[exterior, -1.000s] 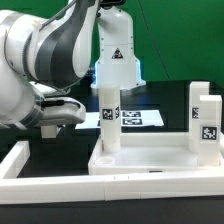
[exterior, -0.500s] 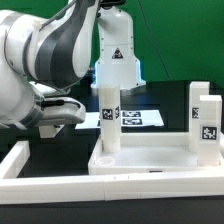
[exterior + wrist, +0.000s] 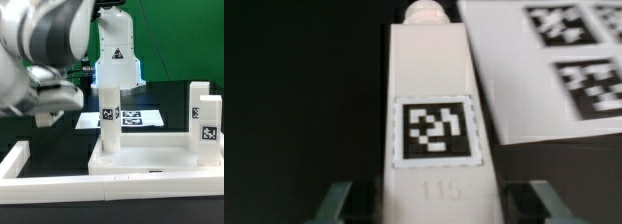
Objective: Assemble desk
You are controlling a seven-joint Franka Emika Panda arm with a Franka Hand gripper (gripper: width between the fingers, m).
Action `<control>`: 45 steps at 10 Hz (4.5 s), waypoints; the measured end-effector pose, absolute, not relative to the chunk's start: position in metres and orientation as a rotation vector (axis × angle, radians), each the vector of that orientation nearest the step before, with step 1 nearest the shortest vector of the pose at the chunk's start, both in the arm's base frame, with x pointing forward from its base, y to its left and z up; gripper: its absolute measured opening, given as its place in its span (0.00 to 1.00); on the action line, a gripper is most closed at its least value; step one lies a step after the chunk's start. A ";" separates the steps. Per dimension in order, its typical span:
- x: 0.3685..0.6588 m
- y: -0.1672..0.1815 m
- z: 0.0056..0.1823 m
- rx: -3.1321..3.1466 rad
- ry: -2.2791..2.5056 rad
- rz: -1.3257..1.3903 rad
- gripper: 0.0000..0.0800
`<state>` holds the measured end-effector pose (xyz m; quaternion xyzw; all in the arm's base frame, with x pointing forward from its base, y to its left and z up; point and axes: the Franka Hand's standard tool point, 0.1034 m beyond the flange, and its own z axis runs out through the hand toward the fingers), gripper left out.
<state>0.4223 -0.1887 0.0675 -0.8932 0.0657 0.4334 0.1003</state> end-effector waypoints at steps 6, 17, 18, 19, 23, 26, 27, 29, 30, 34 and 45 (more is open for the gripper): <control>0.460 -0.179 0.111 -2.880 0.230 0.816 0.36; 0.563 -0.154 0.179 -3.122 0.174 -0.257 0.36; 0.582 -0.140 0.178 -3.109 0.218 -0.400 0.36; 0.596 -0.121 0.175 -3.103 0.259 -0.545 0.36; 0.624 -0.048 0.172 -3.021 0.383 -0.732 0.36; 0.624 -0.053 0.172 -3.035 0.357 -0.809 0.36; 0.624 -0.053 0.172 -3.035 0.357 -0.808 0.36; 0.623 -0.056 0.167 -3.042 0.350 -0.934 0.36; 0.620 -0.058 0.159 -3.053 0.347 -0.955 0.36; 0.615 -0.071 0.157 -3.061 0.369 -1.004 0.36; 0.614 -0.044 0.148 -3.059 0.295 -0.844 0.36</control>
Offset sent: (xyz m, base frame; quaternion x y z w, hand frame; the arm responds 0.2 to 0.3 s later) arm 0.0000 0.0000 0.0000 0.0000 0.1938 0.0000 0.9810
